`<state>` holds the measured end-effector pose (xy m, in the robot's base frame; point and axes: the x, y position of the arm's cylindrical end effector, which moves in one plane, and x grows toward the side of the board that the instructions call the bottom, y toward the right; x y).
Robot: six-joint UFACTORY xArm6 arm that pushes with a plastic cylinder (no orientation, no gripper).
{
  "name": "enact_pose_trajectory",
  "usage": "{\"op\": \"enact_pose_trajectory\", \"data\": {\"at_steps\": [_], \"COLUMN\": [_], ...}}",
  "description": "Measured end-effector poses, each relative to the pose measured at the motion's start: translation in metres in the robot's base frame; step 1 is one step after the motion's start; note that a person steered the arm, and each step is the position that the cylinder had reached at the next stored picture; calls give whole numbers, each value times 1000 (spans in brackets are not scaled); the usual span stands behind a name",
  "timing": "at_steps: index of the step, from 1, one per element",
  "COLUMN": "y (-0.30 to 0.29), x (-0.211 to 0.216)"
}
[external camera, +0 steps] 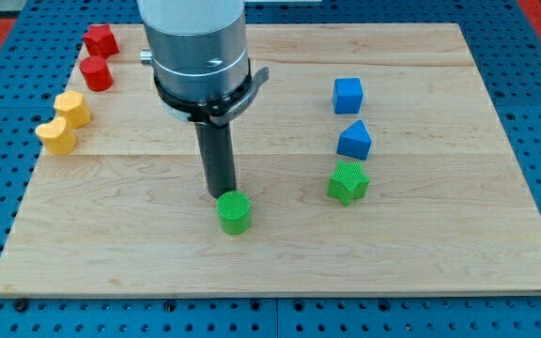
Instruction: Move the arm towards the blue cube
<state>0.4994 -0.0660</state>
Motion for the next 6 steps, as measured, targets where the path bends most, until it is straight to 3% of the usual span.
{"op": "enact_pose_trajectory", "data": {"at_steps": [1, 6], "y": [-25, 142], "x": [-24, -43]}}
